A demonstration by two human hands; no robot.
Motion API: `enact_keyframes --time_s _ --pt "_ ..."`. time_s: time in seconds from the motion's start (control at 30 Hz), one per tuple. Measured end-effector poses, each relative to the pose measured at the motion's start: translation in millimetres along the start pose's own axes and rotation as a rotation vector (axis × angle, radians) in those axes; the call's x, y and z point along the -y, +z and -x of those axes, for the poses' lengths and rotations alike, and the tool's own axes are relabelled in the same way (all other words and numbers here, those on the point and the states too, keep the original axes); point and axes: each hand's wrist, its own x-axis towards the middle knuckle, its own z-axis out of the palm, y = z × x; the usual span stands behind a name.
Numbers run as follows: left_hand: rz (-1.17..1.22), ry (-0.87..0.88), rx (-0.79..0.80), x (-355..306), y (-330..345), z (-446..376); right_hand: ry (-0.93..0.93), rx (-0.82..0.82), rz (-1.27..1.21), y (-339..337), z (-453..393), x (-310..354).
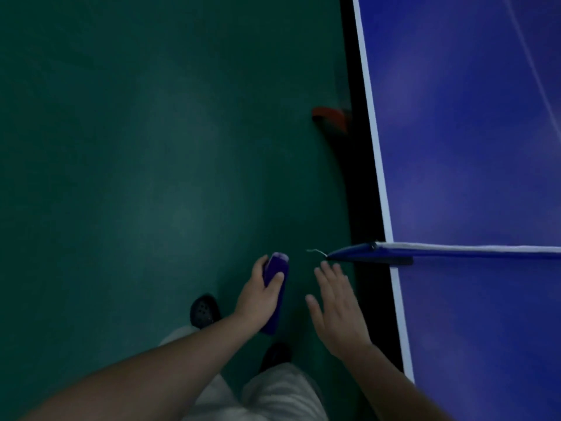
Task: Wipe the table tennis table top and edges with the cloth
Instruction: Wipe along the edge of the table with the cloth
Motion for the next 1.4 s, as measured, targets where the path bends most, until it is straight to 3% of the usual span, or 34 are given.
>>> enact_keyframes --time_s 0.3,0.57,0.73,0.9,1.13,1.4 --pt "0.187 0.033 -0.163 -27.8 -88.2 -2.3 -0.153 0.048 -0.041 -18.2 -62.7 113.1" --pt "0.304 0.109 -0.204 -83.5 -89.8 -23.2 -0.153 0.106 -0.010 -91.9 -122.3 117.8" --pt "0.362 0.130 -0.179 -123.7 -55.9 -55.0 -0.152 0.188 0.030 -146.7 -163.4 60.8" --pt "0.411 0.097 -0.140 -160.4 -2.9 -90.1 -0.179 0.243 0.100 -174.9 -196.9 -50.2" --pt "0.186 0.157 -0.060 -174.9 76.6 -135.8 -0.280 0.274 0.277 -162.9 -215.0 -197.1" --pt "0.179 0.009 0.094 -168.2 146.2 -174.1 -0.332 0.117 0.233 -116.7 -227.9 -242.2"
